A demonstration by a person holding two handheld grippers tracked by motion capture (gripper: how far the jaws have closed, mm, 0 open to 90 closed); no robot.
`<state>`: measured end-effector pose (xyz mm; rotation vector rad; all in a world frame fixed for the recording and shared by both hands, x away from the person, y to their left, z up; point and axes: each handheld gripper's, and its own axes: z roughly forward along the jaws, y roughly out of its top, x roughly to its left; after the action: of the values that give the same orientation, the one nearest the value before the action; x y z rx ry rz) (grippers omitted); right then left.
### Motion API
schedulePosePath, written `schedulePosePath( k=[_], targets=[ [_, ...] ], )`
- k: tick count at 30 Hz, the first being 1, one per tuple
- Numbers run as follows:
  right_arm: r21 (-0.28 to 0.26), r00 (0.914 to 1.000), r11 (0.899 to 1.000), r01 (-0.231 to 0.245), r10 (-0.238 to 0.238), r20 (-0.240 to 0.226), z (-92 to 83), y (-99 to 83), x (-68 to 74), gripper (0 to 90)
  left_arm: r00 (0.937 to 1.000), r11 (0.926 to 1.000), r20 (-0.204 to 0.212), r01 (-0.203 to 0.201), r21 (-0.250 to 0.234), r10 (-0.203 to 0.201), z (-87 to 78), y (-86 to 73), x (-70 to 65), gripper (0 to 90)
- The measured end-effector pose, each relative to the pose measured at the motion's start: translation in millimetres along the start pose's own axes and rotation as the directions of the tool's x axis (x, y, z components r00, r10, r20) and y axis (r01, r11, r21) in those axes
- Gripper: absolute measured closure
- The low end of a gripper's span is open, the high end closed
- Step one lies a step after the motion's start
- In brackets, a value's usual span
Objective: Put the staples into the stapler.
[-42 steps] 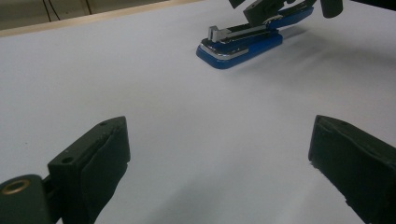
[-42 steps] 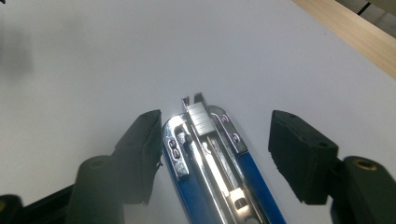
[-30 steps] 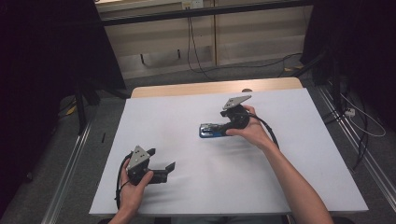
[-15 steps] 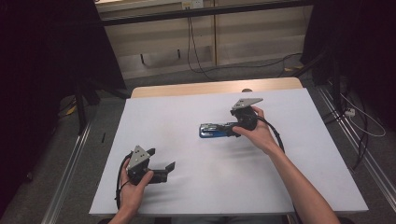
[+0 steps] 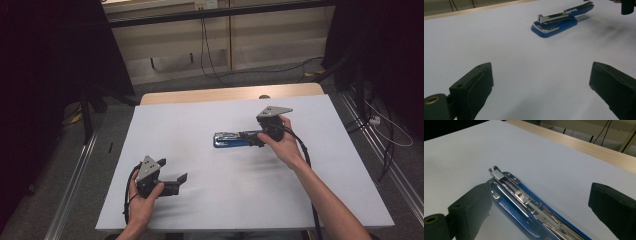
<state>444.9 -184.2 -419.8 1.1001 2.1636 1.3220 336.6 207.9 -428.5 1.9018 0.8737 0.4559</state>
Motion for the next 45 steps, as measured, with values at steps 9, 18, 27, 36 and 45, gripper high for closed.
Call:
schedulePosePath(
  k=[9,18,27,36,45],
  targets=[
    [-0.037,0.9980,0.999,-0.013,0.016,0.061,-15.7,-5.9,0.8,5.1,1.0000,1.0000,-0.005,-0.001,-0.006,0.000,-0.2,0.5,0.8,5.6],
    [-0.069,0.9921,0.997,-0.034,0.042,0.118,-31.1,-16.5,1.4,4.9,0.9999,0.9999,-0.012,0.006,-0.011,-0.006,-0.6,0.8,1.3,5.2],
    [-0.087,0.9842,0.995,-0.054,0.067,0.164,-45.2,-28.8,0.5,2.8,0.9993,0.9998,-0.037,-0.007,-0.019,0.006,1.0,1.7,4.8,5.2],
    [-0.105,0.9772,0.993,-0.058,0.078,0.198,-60.1,-36.7,-0.5,2.8,0.9990,0.9998,-0.041,0.016,-0.011,-0.017,7.5,2.3,10.1,5.2],
    [-0.119,0.9650,0.990,-0.075,0.102,0.241,-74.8,-49.7,-2.2,2.8,0.9984,0.9996,-0.053,0.017,-0.021,-0.018,6.7,2.2,10.4,5.2]
  ],
)
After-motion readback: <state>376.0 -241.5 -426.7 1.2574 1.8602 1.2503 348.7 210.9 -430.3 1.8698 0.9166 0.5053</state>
